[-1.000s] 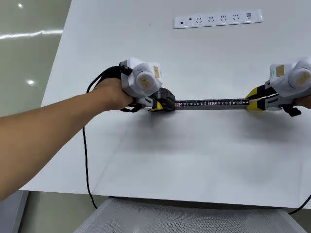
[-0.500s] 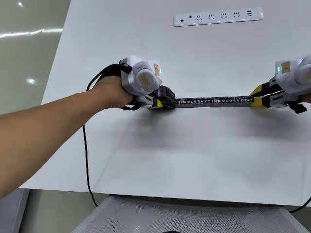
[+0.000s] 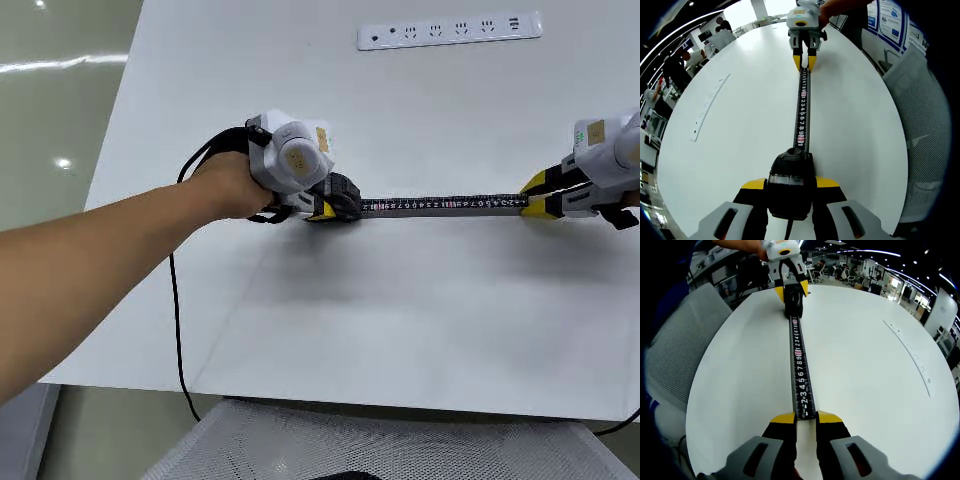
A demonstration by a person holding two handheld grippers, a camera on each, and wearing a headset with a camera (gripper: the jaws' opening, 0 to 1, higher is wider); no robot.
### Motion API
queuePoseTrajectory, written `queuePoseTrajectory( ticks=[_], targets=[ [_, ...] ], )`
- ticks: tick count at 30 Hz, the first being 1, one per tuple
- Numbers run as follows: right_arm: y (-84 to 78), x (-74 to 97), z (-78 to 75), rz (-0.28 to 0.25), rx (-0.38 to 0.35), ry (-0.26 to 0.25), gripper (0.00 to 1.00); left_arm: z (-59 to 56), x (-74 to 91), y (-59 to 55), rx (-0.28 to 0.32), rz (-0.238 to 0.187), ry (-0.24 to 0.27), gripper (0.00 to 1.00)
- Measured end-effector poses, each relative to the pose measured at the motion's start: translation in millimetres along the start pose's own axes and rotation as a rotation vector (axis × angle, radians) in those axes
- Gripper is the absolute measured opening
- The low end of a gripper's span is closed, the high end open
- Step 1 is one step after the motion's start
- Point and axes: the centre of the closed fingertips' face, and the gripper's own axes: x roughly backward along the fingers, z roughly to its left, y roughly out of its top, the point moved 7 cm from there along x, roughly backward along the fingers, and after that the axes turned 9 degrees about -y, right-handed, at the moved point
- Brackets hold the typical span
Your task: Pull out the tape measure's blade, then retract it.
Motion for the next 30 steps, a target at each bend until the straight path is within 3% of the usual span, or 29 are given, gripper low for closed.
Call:
queuePoseTrajectory(
  ticks=[7,20,30],
  targets=[
    [0.6,-1.3,-0.5,0.008,0.011,0.012,0.11,0.5,-1.0,0.8,-0.006,-0.003,0.0,0.31],
    [4.5,0.0,4.7,0.039,0.063,-0.027,0.13,-1.0,-1.0,0.3,-0.016,-0.018,0.015,0.32],
    [5.2,1.2,5.9,0.06,0.046,-0.059,0.13,-2.7,0.7,-3.2,0.05,-0.069,0.069,0.34]
  ],
)
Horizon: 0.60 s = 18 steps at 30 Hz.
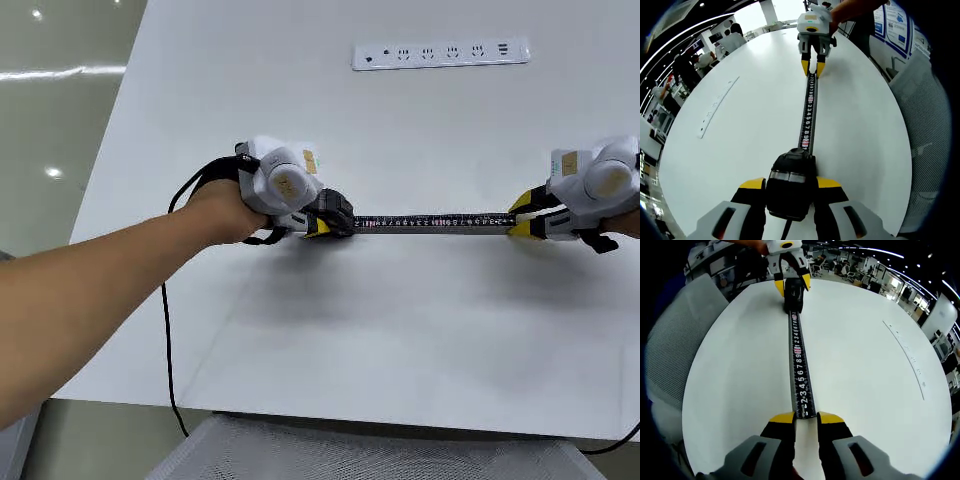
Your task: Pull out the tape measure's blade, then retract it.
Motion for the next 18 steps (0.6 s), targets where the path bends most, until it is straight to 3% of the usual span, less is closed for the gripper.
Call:
queuePoseTrajectory(
  ticks=[9,13,15,18],
  targets=[
    [0.6,1.4,1.6,0.007,-0.041,-0.044,0.15,-0.4,4.8,-1.2,0.07,-0.033,0.028,0.35],
    [1.9,1.6,5.0,-0.001,-0.078,-0.053,0.18,-0.1,9.5,-2.7,0.165,-0.074,0.065,0.39],
    [2.3,1.7,6.0,-0.003,-0.091,-0.061,0.21,-0.2,11.9,-3.9,0.181,-0.083,0.07,0.39],
    [4.6,2.8,8.0,-0.024,-0.158,-0.084,0.26,-1.9,15.8,-6.3,0.263,-0.126,0.084,0.4]
  ],
)
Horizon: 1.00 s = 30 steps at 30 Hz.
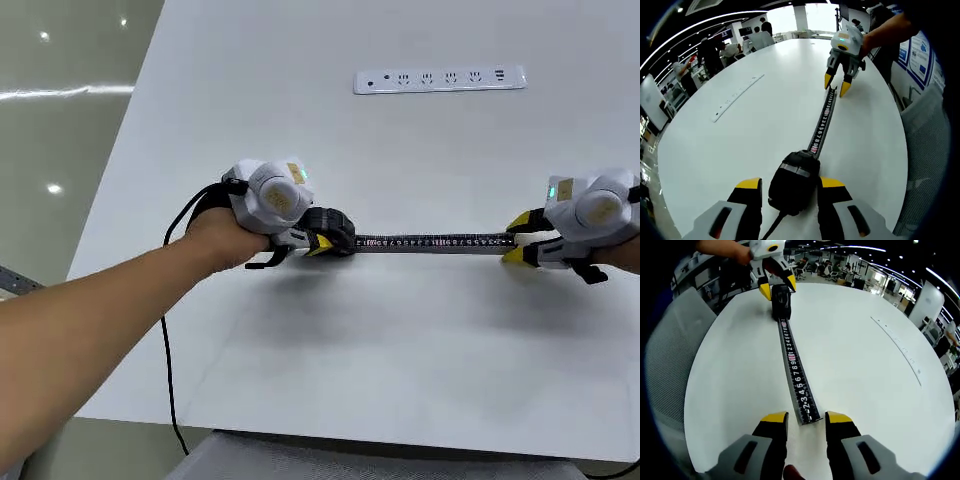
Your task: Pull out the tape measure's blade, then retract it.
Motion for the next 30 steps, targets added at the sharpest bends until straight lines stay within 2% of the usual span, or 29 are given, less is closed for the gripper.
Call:
queuePoseTrajectory(
  ticks=[2,4,7,9,12,13,16,19,25,27,30],
  targets=[
    [0.6,1.0,0.1,-0.006,-0.04,-0.016,0.29,0.1,2.0,-2.3,0.035,-0.008,0.013,0.45],
    [1.8,3.1,0.8,-0.017,-0.056,-0.021,0.3,-2.7,4.7,-3.3,0.077,-0.039,0.013,0.47],
    [3.0,7.2,1.3,-0.03,-0.113,-0.058,0.31,-5.4,11.2,-4.5,0.102,-0.055,0.042,0.49],
    [4.7,12.0,3.0,-0.05,-0.176,-0.08,0.33,-9.1,14.4,-5.1,0.161,-0.084,0.051,0.52],
    [4.8,19.5,4.8,-0.046,-0.222,-0.127,0.38,-12.8,19.3,-6.9,0.196,-0.113,0.065,0.55],
    [6.4,22.5,7.7,-0.055,-0.268,-0.136,0.39,-13.1,20.0,-9.0,0.206,-0.117,0.071,0.56],
    [7.3,31.5,12.9,-0.056,-0.308,-0.171,0.43,-17.4,23.0,-10.7,0.255,-0.156,0.089,0.6],
    [8.3,39.3,20.5,-0.058,-0.371,-0.194,0.47,-22.7,28.5,-11.1,0.299,-0.175,0.106,0.65],
    [9.9,58.5,36.8,-0.077,-0.497,-0.238,0.57,-31.4,44.0,-12.5,0.384,-0.249,0.138,0.7],
    [10.6,64.3,40.9,-0.081,-0.518,-0.25,0.61,-33.1,47.8,-14.4,0.413,-0.265,0.148,0.71],
    [13.8,77.1,50.9,-0.101,-0.603,-0.26,0.61,-37.3,53.8,-19.0,0.432,-0.272,0.163,0.73]
  ],
)
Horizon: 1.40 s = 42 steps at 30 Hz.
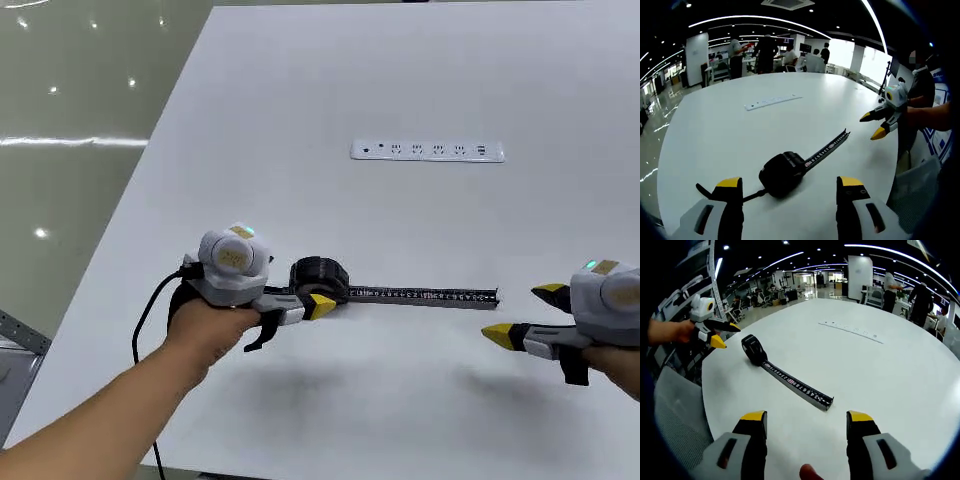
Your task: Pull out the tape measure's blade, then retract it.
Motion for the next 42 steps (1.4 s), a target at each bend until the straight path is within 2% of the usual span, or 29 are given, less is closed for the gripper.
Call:
queuePoseTrajectory(
  ticks=[8,15,19,23,32,38,42],
  targets=[
    [-2.1,28.7,16.3,-0.032,-0.087,-0.022,0.69,-7.9,18.8,-5.0,0.055,-0.037,0.039,0.8],
    [-2.4,55.2,32.0,-0.052,-0.131,-0.039,0.77,-17.9,36.0,-8.1,0.078,-0.066,0.057,0.84],
    [-3.2,65.1,33.7,-0.071,-0.162,-0.05,0.81,-22.9,44.1,-9.9,0.079,-0.074,0.064,0.85],
    [-0.5,80.6,42.7,-0.084,-0.173,-0.06,0.85,-28.2,56.8,-11.0,0.103,-0.085,0.079,0.92],
    [-4.5,102.3,54.4,-0.09,-0.186,-0.063,0.92,-38.3,80.6,-15.1,0.136,-0.122,0.093,0.97],
    [-5.5,121.3,60.8,-0.094,-0.2,-0.079,0.94,-49.5,92.6,-21.0,0.14,-0.112,0.085,1.0],
    [-6.5,130.8,64.3,-0.103,-0.215,-0.081,0.97,-57.1,101.9,-21.7,0.138,-0.124,0.083,1.0]
  ],
)
